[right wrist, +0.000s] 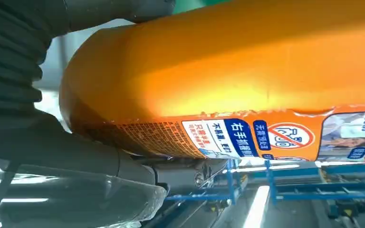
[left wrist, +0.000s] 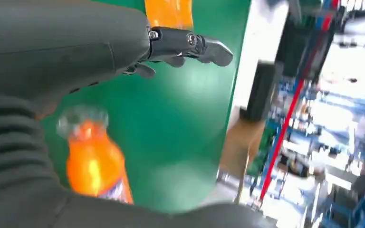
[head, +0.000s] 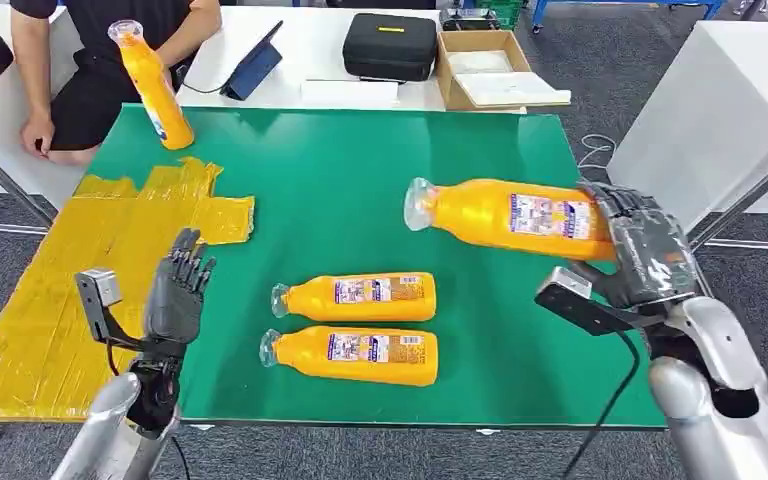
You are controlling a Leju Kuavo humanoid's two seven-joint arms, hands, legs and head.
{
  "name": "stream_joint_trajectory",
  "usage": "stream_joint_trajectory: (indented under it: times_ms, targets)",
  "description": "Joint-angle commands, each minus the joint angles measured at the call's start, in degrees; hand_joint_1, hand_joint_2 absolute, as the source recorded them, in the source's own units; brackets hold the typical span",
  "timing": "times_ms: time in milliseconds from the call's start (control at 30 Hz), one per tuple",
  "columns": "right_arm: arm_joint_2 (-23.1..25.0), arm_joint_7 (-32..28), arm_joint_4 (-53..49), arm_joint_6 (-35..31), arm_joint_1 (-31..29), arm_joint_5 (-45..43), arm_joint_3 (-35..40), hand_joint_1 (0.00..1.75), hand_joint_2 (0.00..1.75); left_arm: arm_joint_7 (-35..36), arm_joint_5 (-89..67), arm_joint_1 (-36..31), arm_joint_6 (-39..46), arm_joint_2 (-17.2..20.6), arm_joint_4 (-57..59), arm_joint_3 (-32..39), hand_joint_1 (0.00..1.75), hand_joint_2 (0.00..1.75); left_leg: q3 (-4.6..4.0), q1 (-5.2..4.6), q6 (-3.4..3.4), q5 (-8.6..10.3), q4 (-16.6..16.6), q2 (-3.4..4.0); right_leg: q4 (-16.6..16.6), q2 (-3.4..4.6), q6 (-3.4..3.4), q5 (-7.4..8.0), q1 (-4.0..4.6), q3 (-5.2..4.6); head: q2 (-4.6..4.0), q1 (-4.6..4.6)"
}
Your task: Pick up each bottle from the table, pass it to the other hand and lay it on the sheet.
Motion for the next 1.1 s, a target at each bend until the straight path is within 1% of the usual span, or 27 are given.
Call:
stream_joint_trajectory:
  times_ms: [33,67,100,167,333,433,467,500,533,567,600,633,667,700,733,767,800,833,933,1000,1067,1100]
  targets:
    - [14.05,2.32,9.71,-1.04,-8.64,-4.88,7.19,1.75,1.75,0.7,1.96,-3.52,3.22,-0.19,-2.14,-12.89,0.0,1.75,0.21,-0.07,-0.08,-0.07,-0.03,0.0,0.06,0.18,-0.03,-0.06,-0.1,0.1,0.0,0.0]
    - [15.28,2.53,11.06,-1.23,-9.11,-5.4,7.79,1.75,1.75,0.54,1.73,-4.08,4.14,-0.26,-2.14,-13.83,0.0,1.75,0.32,-0.14,-0.09,-0.11,-0.02,-0.02,0.14,0.24,-0.03,-0.12,-0.18,0.16,0.0,0.02]
    - [17.1,3.08,13.06,-2.13,-9.65,-6.38,8.57,1.75,1.75,0.55,2.32,-4.94,5.15,-0.23,-1.86,-15.25,0.0,1.75,0.23,-0.07,-0.07,-0.07,-0.02,0.03,0.11,0.23,-0.03,-0.06,-0.11,0.11,0.0,0.0]
    - [18.43,3.52,14.55,-3.44,-10.01,-6.77,9.84,1.75,1.75,0.44,3.32,-5.69,5.76,-0.24,-1.48,-16.35,0.0,1.75,0.3,-0.1,-0.09,-0.08,-0.05,0.03,0.14,0.26,-0.04,-0.08,-0.14,0.14,0.0,0.0]
    - [17.44,3.62,13.93,-3.82,-9.92,-7.22,10.12,1.75,1.75,0.14,3.87,-5.61,5.99,0.39,-1.42,-16.74,0.0,1.75,0.17,-0.06,-0.08,0.0,-0.03,-0.07,0.16,0.09,-0.02,-0.08,-0.09,0.04,0.0,0.0]
    - [17.44,3.62,13.93,-3.82,-9.92,-7.22,10.12,1.75,1.75,0.14,3.87,-5.61,5.99,0.39,-1.42,-16.74,0.0,1.75,0.25,-0.13,-0.08,-0.05,-0.02,-0.14,0.21,0.07,0.0,-0.14,-0.16,0.1,0.0,0.0]
    - [17.44,3.62,13.93,-3.82,-9.92,-7.22,10.12,1.75,1.75,0.14,3.87,-5.61,5.99,0.39,-1.42,-16.74,0.0,1.75,0.12,-0.1,-0.06,0.01,-0.02,-0.11,0.18,0.03,0.0,-0.08,-0.1,0.0,0.0,0.02]
    - [18.55,3.3,14.13,-3.23,-9.62,-9.64,9.35,1.75,1.75,0.03,4.01,-5.86,6.1,0.24,-1.42,-16.98,0.0,1.75,0.08,-0.07,-0.07,0.02,-0.01,-0.07,0.16,0.04,-0.01,-0.05,-0.06,-0.03,0.0,0.0]
    - [19.73,3.5,14.88,-2.94,-9.67,-10.42,9.51,1.75,1.75,-0.29,3.99,-6.13,6.61,-0.19,-1.48,-17.02,0.0,1.75,0.21,-0.15,-0.08,-0.04,-0.01,-0.15,0.23,0.05,-0.01,-0.14,-0.17,0.07,0.0,0.02]
    - [21.19,3.73,15.98,-2.86,-9.79,-10.54,10.44,1.75,1.75,-0.39,3.96,-6.44,7.35,-0.55,-1.56,-17.16,0.0,1.75,0.12,-0.13,-0.08,0.0,-0.01,-0.13,0.21,0.02,-0.02,-0.1,-0.13,0.0,0.0,0.0]
    - [22.63,4.04,16.9,-2.88,-9.76,-11.01,10.83,1.75,1.75,-0.71,3.38,-6.63,8.43,-0.79,-1.72,-17.28,0.0,1.75,0.24,-0.19,-0.1,-0.06,-0.01,-0.16,0.27,0.06,-0.02,-0.17,-0.19,0.07,0.0,0.02]
    - [23.77,4.19,17.5,-2.88,-9.6,-11.27,11.49,1.75,1.75,-0.75,3.48,-6.63,8.95,-1.02,-1.98,-17.18,0.0,1.75,0.11,-0.12,-0.09,-0.01,0.0,-0.09,0.21,0.06,-0.03,-0.08,-0.11,-0.02,0.0,0.02]
    - [24.71,4.43,18.57,-3.03,-9.94,-11.82,12.55,1.75,1.75,-0.49,3.84,-6.5,9.38,-1.04,-2.75,-17.24,0.0,1.75,0.21,-0.17,-0.12,-0.05,-0.02,-0.09,0.26,0.13,-0.04,-0.14,-0.17,0.03,0.0,0.02]
    - [25.2,4.54,19.24,-2.94,-10.08,-12.94,13.24,1.75,1.75,-0.41,4.13,-6.32,9.88,-1.21,-3.27,-17.07,0.0,1.75,0.14,-0.14,-0.11,-0.02,-0.02,-0.02,0.22,0.14,-0.04,-0.09,-0.13,-0.02,0.0,0.02]
    - [25.43,4.77,19.92,-2.98,-10.41,-13.64,13.94,1.75,1.75,-0.26,4.41,-6.23,10.24,-1.21,-3.75,-17.02,0.0,1.75,0.3,-0.21,-0.14,-0.09,-0.03,-0.08,0.29,0.17,-0.05,-0.18,-0.21,0.08,0.0,0.02]
    - [25.69,5.06,20.62,-3.1,-10.7,-14.42,14.42,1.75,1.75,-0.15,4.64,-6.17,10.54,-1.28,-4.17,-16.99,0.0,1.75,0.09,-0.11,-0.1,-0.01,-0.02,-0.01,0.21,0.11,-0.04,-0.07,-0.1,-0.07,0.0,0.0]
    - [25.87,5.23,21.59,-2.99,-11.08,-15.73,14.88,1.75,1.75,-0.04,4.97,-6.11,10.97,-1.45,-4.68,-16.89,0.0,1.75,0.24,-0.19,-0.12,-0.06,-0.04,-0.1,0.28,0.1,-0.05,-0.17,-0.2,0.03,0.0,0.02]
    - [26.03,5.27,22.37,-2.86,-11.31,-16.71,15.17,1.75,1.75,-0.06,5.06,-6.13,11.38,-1.62,-5.02,-16.81,0.0,1.75,0.09,-0.11,-0.1,0.0,-0.01,-0.06,0.24,0.06,-0.03,-0.09,-0.1,-0.08,0.0,0.0]
    - [26.68,5.53,25.32,-2.18,-11.54,-17.85,16.63,1.75,1.75,-1.39,3.88,-6.17,14.15,-2.41,-6.02,-15.94,0.0,1.75,0.25,-0.18,-0.11,-0.07,-0.01,-0.15,0.31,0.07,-0.02,-0.18,-0.19,0.03,0.0,0.0]
    - [27.46,5.27,27.56,-1.85,-11.62,-19.51,18.28,1.75,1.75,-1.66,3.11,-6.02,15.76,-2.79,-6.86,-15.32,0.0,1.75,0.06,-0.08,-0.08,0.03,-0.02,-0.07,0.21,0.03,-0.02,-0.06,-0.06,-0.1,0.0,0.02]
    - [28.13,5.24,28.81,-1.67,-11.73,-19.82,19.57,1.75,1.75,-1.58,3.24,-5.58,15.86,-3.15,-7.65,-14.8,0.0,1.75,0.25,-0.16,-0.1,-0.06,-0.02,-0.12,0.27,0.09,-0.01,-0.16,-0.17,0.04,0.0,0.02]
    - [28.9,5.22,29.62,-1.41,-11.78,-20.38,20.1,1.75,1.75,-1.52,3.33,-5.21,16.12,-3.57,-8.26,-14.4,0.0,1.75,0.18,-0.13,-0.09,-0.03,-0.03,-0.07,0.23,0.1,-0.01,-0.11,-0.13,-0.01,0.0,0.0]
